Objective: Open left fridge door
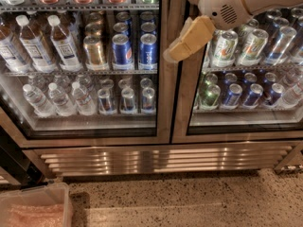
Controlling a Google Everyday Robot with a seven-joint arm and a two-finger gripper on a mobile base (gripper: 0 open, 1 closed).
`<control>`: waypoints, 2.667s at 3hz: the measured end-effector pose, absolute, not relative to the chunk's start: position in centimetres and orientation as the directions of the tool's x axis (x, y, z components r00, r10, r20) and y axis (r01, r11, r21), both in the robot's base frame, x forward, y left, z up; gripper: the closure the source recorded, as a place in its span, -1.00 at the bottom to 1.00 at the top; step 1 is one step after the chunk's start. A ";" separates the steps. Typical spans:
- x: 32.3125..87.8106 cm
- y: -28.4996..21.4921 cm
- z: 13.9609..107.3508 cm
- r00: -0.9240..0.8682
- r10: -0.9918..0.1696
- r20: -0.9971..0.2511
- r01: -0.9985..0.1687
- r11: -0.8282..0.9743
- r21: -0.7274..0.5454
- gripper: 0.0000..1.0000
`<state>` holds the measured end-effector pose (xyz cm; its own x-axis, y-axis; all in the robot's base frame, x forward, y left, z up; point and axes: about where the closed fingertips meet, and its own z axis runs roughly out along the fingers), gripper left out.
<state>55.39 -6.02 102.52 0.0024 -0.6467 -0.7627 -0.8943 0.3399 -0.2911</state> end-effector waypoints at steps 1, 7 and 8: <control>57.4 -5.2 104.5 0.057 -0.655 -0.754 -0.868 0.340 -0.361 -1.00; 57.1 -3.1 102.8 0.077 -0.636 -0.768 -0.933 0.225 -0.280 -0.16; 57.1 -3.1 102.8 0.077 -0.636 -0.768 -0.933 0.225 -0.280 0.31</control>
Offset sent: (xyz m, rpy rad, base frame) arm 0.0155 0.0065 0.0151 -0.0083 -0.0565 -0.0027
